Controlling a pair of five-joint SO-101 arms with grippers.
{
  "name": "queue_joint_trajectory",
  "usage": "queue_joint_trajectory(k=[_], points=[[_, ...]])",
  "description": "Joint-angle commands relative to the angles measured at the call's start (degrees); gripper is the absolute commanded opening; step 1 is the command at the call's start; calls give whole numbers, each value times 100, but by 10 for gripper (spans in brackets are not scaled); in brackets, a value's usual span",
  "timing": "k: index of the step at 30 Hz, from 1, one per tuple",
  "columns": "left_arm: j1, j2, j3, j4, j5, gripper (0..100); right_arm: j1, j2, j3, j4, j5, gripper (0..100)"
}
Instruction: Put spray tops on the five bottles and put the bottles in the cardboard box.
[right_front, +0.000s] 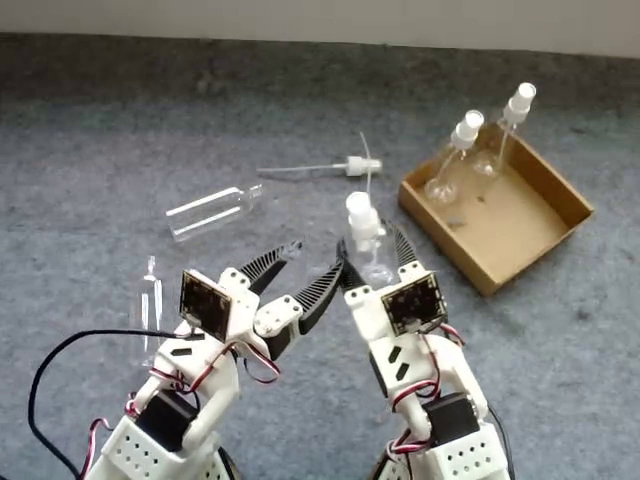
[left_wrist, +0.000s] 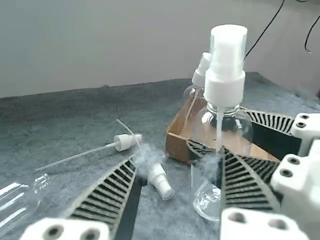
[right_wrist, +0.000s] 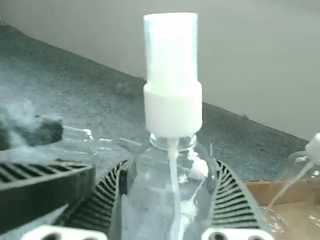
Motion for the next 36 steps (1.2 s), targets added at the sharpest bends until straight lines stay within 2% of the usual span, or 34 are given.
queue_joint_trajectory(k=[1, 3, 6, 7, 11, 18, 25, 30, 36], points=[[4, 13, -497, 501, -44, 174, 523, -22, 681, -470, -79, 106], [4, 13, -532, 651, -44, 131, 646, -22, 681, -541, -79, 106], [13, 13, -488, 659, -44, 6, 664, -22, 681, -532, -79, 106], [13, 13, -479, 659, -44, 2, 673, -22, 681, -532, -79, 106], [330, 13, -259, 659, -44, 42, 655, -22, 690, -541, -79, 106], [1859, 31, 180, 624, -79, 42, 215, -22, 681, -541, -79, 106], [2000, 31, 180, 651, -70, 42, -532, -22, 585, -541, -79, 105], [2009, 31, 180, 651, -70, 42, -593, -22, 163, -541, -132, 105], [1974, 31, 180, 651, -70, 42, -576, -13, -321, -532, -1741, 105]])
